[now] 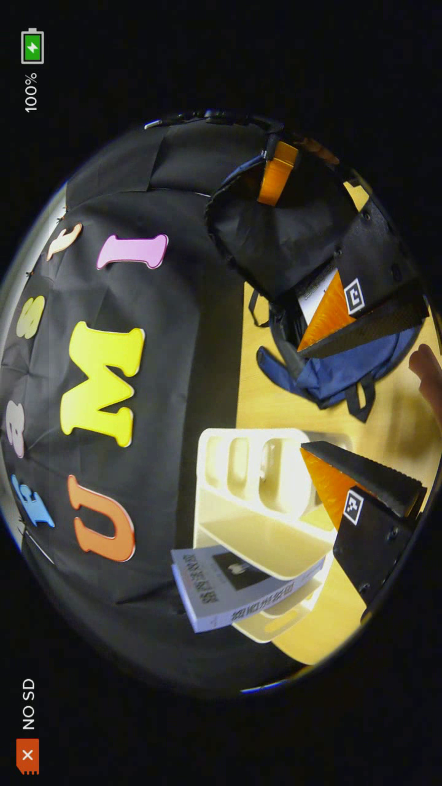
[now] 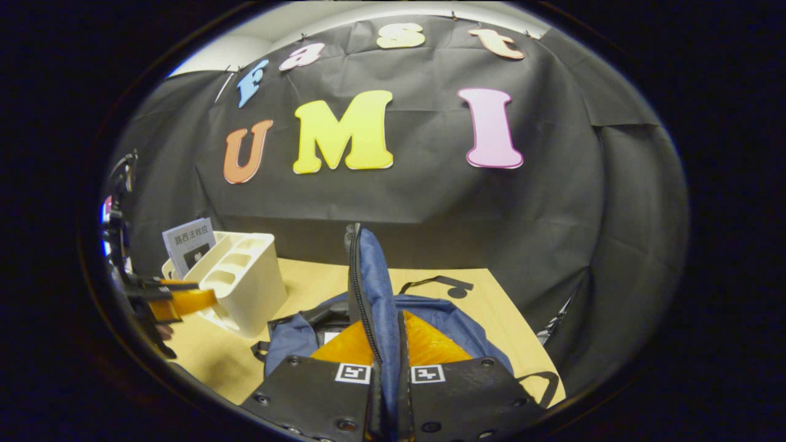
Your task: Open the schoolbag, grab two books from the bookshelf and put them into the schoolbag.
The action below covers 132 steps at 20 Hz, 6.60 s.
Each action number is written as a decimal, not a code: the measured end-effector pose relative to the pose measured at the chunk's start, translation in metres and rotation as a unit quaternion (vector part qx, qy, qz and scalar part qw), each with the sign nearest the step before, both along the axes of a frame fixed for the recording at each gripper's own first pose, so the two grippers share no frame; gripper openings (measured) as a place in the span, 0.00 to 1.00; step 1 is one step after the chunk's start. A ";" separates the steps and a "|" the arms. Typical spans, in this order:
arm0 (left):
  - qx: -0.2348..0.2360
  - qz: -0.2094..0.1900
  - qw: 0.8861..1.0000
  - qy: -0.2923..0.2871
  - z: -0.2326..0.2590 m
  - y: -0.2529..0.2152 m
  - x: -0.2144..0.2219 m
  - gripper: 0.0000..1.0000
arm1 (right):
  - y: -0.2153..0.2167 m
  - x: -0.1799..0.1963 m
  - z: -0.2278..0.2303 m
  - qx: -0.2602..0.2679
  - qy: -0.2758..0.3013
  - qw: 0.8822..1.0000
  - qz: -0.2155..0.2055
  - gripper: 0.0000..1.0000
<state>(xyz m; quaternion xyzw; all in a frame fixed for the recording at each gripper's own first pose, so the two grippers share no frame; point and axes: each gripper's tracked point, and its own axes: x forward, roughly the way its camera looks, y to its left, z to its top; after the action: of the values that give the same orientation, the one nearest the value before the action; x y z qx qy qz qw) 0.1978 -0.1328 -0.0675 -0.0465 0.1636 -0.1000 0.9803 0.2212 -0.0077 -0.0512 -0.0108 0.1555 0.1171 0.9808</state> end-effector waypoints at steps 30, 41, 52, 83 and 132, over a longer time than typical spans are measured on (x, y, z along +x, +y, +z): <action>0.173 0.066 0.959 0.213 0.051 0.233 0.129 0.92 | 0.010 -0.031 0.005 -0.012 -0.004 1.000 0.016 0.09; 0.219 0.093 0.943 0.234 0.054 0.252 0.131 0.84 | 0.014 -0.033 -0.004 -0.022 0.002 1.000 0.021 0.09; 0.156 0.090 0.939 0.292 0.011 0.245 0.134 0.56 | 0.015 -0.034 -0.010 -0.023 0.007 0.999 0.020 0.09; -0.267 0.100 0.931 0.227 0.022 0.265 -0.121 0.41 | 0.052 -0.030 -0.030 0.008 0.037 0.998 0.050 0.09; -0.431 -0.029 0.879 0.203 -0.025 -0.118 0.011 0.41 | 0.021 -0.016 0.027 -0.002 0.009 0.999 0.054 0.09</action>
<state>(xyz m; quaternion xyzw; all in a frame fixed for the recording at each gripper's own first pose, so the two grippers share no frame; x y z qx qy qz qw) 0.2092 -0.2508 -0.0926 -0.4788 0.3014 -0.1778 0.8052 0.2047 0.0130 -0.0240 -0.0202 0.1639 0.1695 0.9716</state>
